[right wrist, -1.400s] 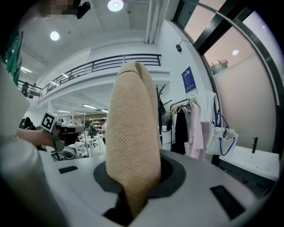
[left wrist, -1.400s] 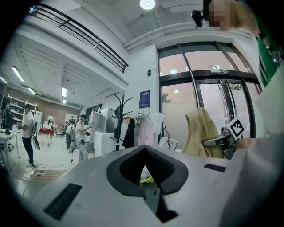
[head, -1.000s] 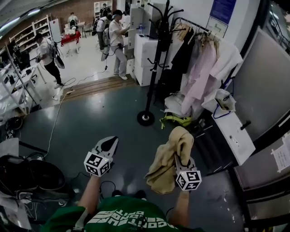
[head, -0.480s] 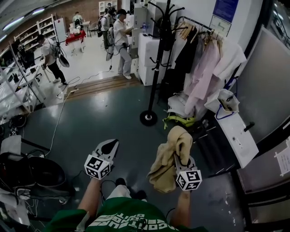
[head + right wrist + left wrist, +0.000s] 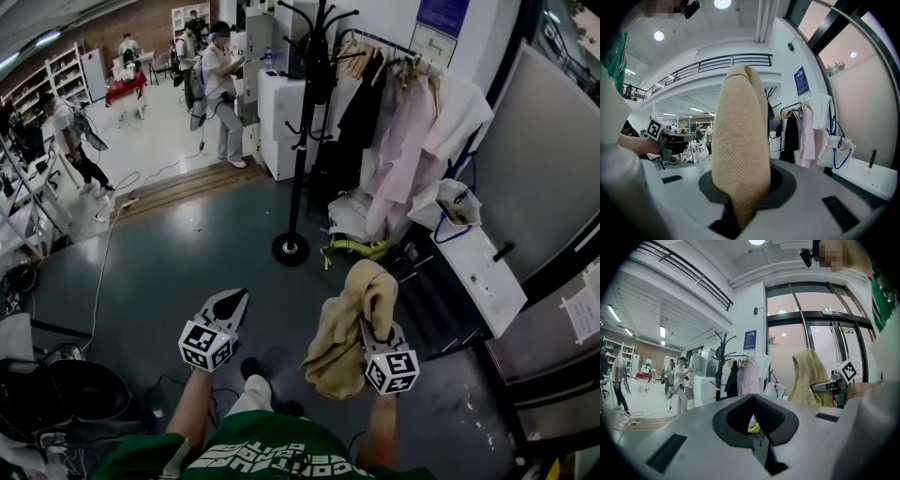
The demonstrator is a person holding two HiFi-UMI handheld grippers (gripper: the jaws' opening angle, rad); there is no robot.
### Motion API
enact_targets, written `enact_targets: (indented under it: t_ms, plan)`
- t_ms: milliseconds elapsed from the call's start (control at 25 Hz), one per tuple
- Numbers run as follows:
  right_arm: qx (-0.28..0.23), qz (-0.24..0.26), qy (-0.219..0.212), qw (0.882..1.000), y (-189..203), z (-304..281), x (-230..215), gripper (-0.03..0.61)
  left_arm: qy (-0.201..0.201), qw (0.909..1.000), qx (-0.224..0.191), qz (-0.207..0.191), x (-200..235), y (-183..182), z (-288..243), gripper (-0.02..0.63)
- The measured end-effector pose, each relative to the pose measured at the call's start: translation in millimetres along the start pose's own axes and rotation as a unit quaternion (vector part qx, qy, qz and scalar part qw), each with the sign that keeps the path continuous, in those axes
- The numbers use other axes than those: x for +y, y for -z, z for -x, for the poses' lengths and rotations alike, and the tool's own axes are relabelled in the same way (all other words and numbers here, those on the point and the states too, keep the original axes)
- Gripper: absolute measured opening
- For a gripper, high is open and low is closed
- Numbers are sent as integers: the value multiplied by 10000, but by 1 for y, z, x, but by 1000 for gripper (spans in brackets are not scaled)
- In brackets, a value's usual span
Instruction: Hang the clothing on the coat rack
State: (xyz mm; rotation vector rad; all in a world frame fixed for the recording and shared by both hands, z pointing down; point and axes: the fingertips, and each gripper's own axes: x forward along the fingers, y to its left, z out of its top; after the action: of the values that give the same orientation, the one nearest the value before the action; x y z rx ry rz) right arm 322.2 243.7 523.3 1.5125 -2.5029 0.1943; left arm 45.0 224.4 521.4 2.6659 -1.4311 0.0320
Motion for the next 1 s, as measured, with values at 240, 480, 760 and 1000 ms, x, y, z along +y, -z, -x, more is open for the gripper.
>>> enact_targets:
  t_ms: [240,480,760,1000]
  plan:
    - [56,2,270,9996,-14,-41,-7,85,202,9998,-75,32,52,-13,-41,5]
    - [-54,-64,503,9987,-29,-91,-8,85,410,9991,-131,34,107,-20,-75,5]
    - [-414,-267,721,9962,-54,-125,-14,84,551,9984,-159,11,151,-25,-99,5]
    - [-458,-419,824,9947,-60,-155,-19,84,593,9981,-180,2,173,-29,-115,5]
